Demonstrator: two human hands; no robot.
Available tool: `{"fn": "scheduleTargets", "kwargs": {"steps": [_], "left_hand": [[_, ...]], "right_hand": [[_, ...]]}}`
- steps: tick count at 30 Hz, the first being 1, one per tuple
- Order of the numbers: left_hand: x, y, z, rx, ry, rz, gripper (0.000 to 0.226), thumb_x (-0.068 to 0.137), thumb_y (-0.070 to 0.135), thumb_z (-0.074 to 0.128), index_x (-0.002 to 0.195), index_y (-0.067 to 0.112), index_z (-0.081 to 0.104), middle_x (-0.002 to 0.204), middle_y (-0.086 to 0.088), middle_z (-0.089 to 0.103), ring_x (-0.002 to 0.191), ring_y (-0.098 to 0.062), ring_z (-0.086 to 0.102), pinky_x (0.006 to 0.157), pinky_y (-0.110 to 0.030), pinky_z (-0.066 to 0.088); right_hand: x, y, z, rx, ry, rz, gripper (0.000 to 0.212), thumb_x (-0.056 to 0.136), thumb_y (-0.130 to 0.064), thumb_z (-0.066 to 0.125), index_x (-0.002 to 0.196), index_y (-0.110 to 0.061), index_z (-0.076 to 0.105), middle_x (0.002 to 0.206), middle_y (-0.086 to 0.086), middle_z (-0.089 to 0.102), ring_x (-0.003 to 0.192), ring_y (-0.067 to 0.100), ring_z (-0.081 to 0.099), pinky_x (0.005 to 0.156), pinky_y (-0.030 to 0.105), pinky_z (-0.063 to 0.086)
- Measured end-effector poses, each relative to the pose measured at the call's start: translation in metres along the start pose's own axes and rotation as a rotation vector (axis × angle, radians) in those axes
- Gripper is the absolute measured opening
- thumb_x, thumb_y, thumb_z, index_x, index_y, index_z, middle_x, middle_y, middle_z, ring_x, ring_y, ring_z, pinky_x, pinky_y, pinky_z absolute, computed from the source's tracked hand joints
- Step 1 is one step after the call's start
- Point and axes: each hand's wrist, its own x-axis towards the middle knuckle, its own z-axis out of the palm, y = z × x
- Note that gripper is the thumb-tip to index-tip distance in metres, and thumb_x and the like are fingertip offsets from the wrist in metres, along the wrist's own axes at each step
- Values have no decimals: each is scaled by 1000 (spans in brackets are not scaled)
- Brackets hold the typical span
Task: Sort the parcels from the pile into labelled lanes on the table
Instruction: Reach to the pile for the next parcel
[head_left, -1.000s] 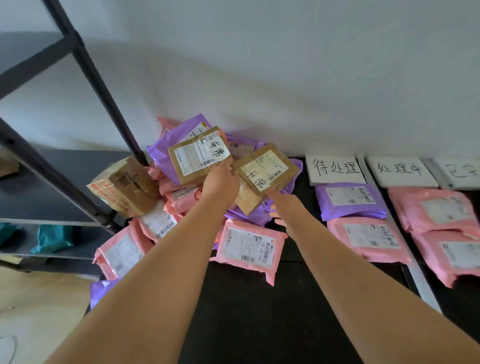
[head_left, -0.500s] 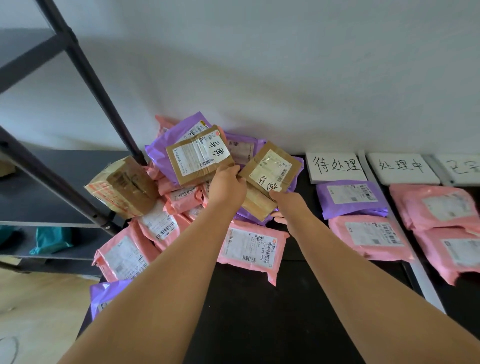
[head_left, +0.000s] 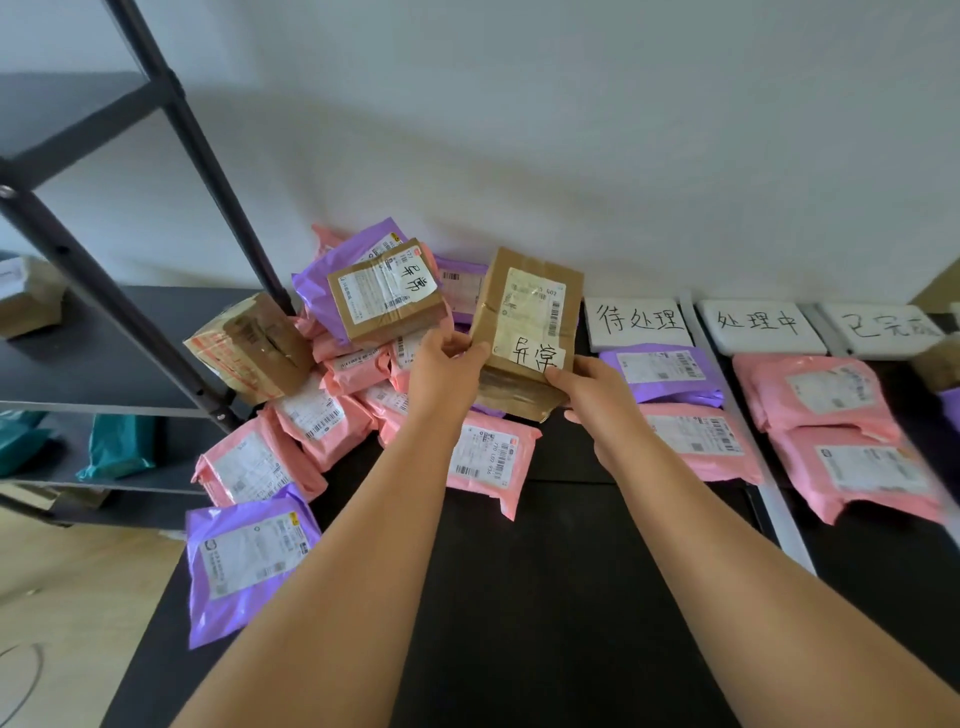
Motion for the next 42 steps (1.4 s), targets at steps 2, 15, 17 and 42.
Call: {"fn": "scheduleTargets", "kwargs": {"steps": [2,15,17,42], "left_hand": [[-25,3,0,-93,0,-30,17,93,23,65,107,18,57,92,10,61,79,-3,57,59,-17,37],[-153,11,-26,-307,49,-46,33,88,43,69,114,23,68,103,7,74,98,-12,69,79,-29,53],[-166,17,-28,-334,63,-11,32,86,43,72,110,23,67,99,8,74,95,-10,70,83,-31,54],[-208,71,-96,-407,-145,183,64,70,40,85,126,24,59,112,0,72,93,-13,73,85,-36,57]], "right_hand": [[-20,-2,-12,-35,7,-50,33,95,-22,64,127,-19,57,119,-5,65,98,5,61,71,20,44],[-155,-21,-87,-255,-211,-300,41,93,-32,66,133,-31,55,122,-18,60,101,-9,52,74,12,38],[-167,-24,-95,-224,-204,-300,44,92,-30,68,134,-31,56,123,-17,63,111,-4,54,83,17,43],[-245,-73,-69,-39,21,-549,37,85,-34,74,121,-36,63,109,-18,71,104,6,68,89,41,58]]}}
